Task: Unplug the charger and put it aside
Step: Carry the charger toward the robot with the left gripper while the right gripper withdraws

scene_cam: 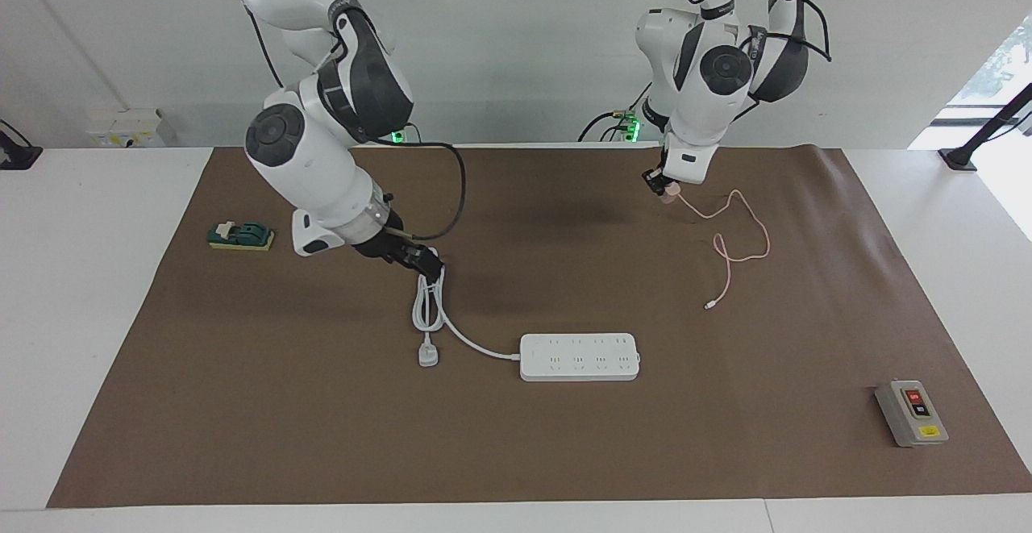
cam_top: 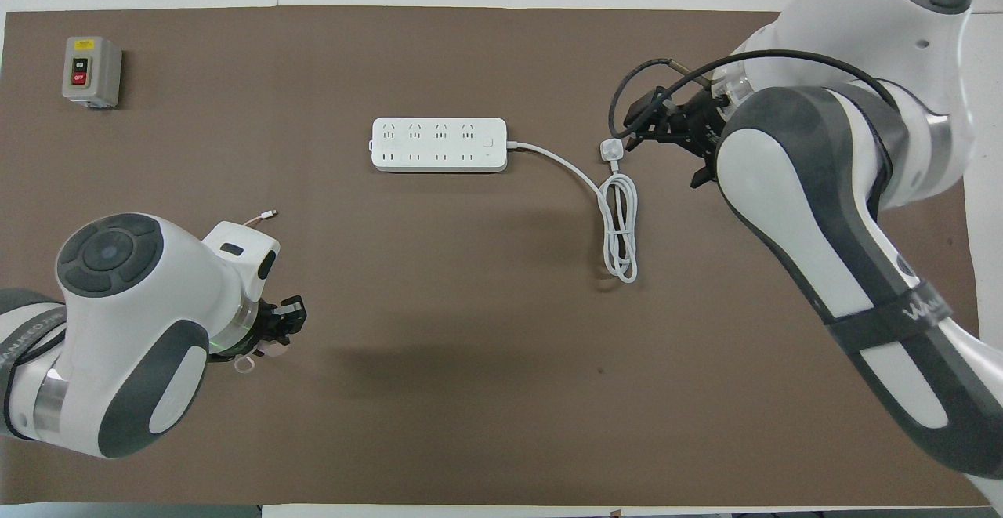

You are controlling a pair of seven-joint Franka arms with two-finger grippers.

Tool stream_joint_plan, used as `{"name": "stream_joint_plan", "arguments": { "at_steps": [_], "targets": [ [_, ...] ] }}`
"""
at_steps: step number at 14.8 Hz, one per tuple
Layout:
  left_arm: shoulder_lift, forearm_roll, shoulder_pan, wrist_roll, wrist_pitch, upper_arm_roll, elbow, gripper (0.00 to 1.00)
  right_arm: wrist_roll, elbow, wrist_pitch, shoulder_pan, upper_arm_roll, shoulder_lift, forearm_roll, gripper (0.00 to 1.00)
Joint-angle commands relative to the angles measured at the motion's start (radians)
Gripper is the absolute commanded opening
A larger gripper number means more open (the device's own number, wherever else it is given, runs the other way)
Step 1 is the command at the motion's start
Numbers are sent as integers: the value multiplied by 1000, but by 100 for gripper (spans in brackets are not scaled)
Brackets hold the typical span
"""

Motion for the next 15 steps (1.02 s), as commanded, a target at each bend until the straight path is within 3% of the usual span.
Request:
{"name": "stream_joint_plan", "arguments": {
  "at_steps": [1,7,8,9,10,12,15],
  "targets": [
    [8,21,107,113,55,-3,-49,0,-203,-63,-87,-48,6,-112,-92,100],
    [169,58,245,124,216,-3,-13,0,-359,-59,-244,-139,5,-293,-94,100],
    [174,58,262,122,207,-5,3,17,-375,-68,-247,-140,-4,-331,-89,100],
    [174,58,285,120,195,-5,17,62,-391,-97,-242,-130,-17,-348,-89,100],
    [174,54,307,120,168,-6,52,100,-402,-118,-241,-117,-50,-358,-78,100],
    [235,-20,337,123,-81,-3,261,100,-504,-84,-251,19,-269,-347,-74,100],
    [349,-48,344,117,-322,-3,522,100,-537,-91,-226,27,-291,-347,-66,100]
  ]
}}
